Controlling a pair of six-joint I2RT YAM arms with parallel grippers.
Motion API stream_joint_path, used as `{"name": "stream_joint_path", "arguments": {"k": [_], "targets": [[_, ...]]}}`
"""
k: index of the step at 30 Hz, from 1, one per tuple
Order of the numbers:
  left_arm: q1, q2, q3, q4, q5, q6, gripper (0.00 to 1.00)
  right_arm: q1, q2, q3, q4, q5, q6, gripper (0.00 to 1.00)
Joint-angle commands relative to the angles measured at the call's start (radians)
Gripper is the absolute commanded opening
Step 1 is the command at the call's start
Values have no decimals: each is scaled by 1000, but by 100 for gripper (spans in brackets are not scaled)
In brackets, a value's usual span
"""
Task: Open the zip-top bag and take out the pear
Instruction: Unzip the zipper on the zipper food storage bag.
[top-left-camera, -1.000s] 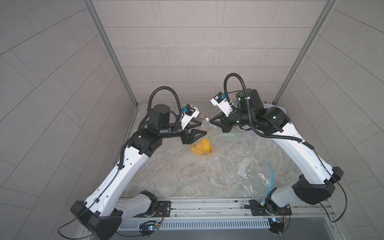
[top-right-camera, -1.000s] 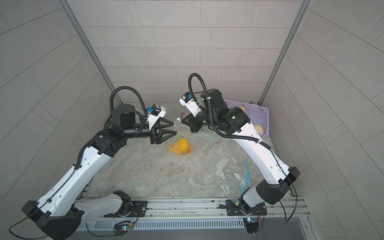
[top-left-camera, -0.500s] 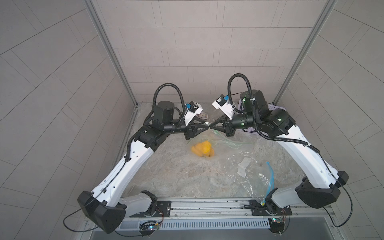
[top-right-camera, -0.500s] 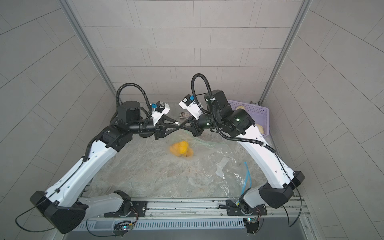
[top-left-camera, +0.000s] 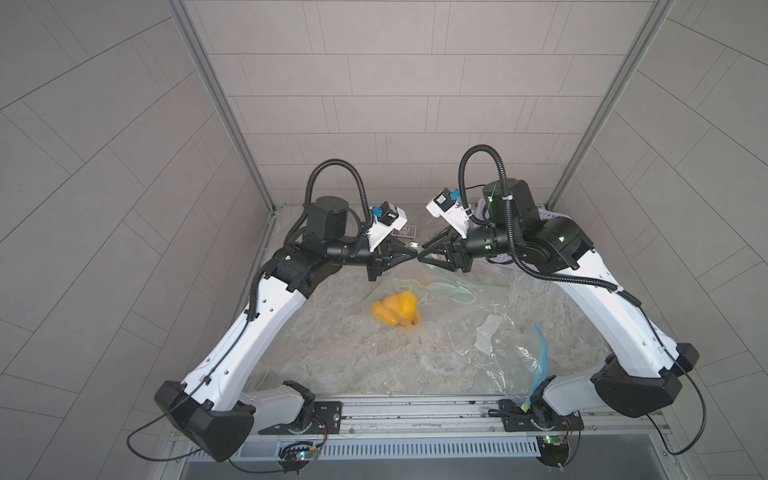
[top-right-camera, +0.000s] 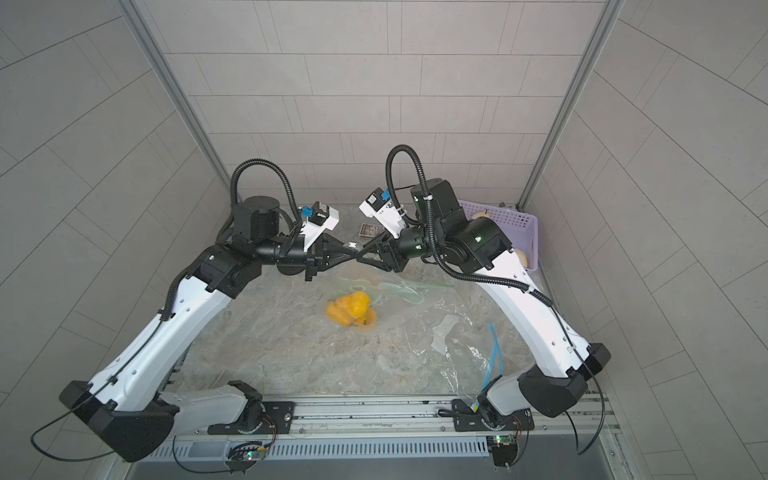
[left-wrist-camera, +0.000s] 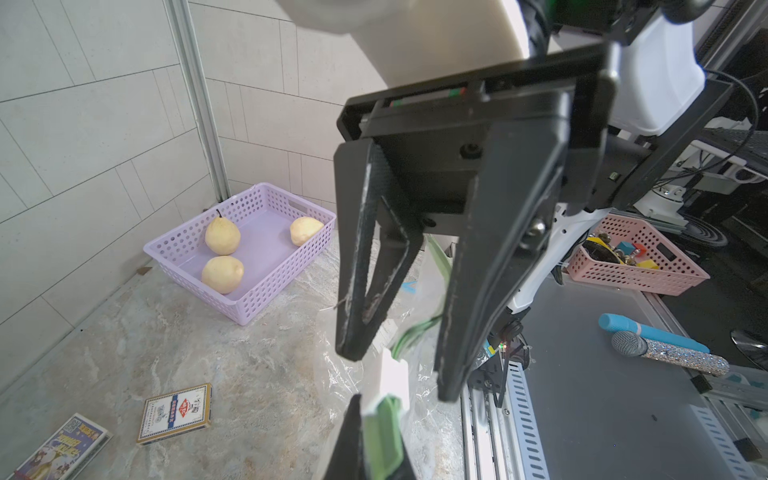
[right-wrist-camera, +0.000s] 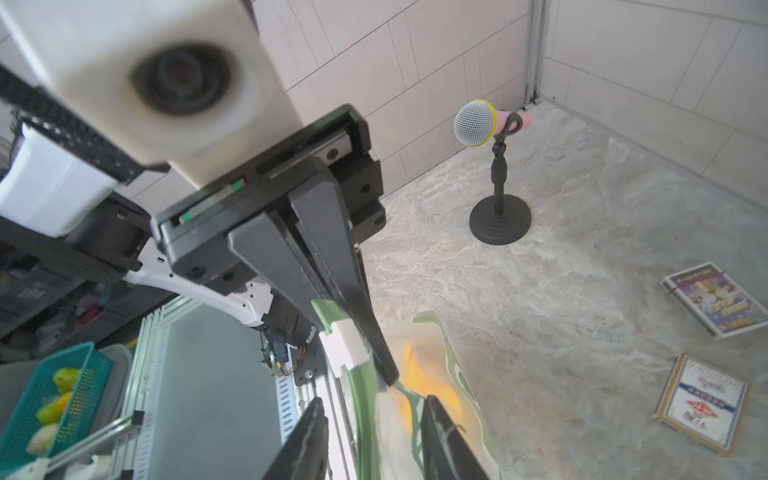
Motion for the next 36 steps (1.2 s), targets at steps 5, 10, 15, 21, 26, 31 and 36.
{"name": "stream_joint_path", "arguments": {"k": [5,10,15,21,26,31,36], "targets": [[6,23,66,-50,61,34,0,11,-9,69,13,-37,-29,44],[7,32,76,-63,68,28,0,30,12,116,13,-10,-39,43],[7,45,94,-82,72,26,0,58,40,155,-14,17,-61,38],[6,47,94,-91,76,24,0,86,66,182,-60,81,-95,38],[7,45,93,-92,78,25,0,88,70,178,-62,108,-102,33],[7,47,97,-97,82,25,0,86,68,172,-73,157,-115,36],[6,47,94,-97,84,28,0,84,66,174,-60,185,-116,45]]}}
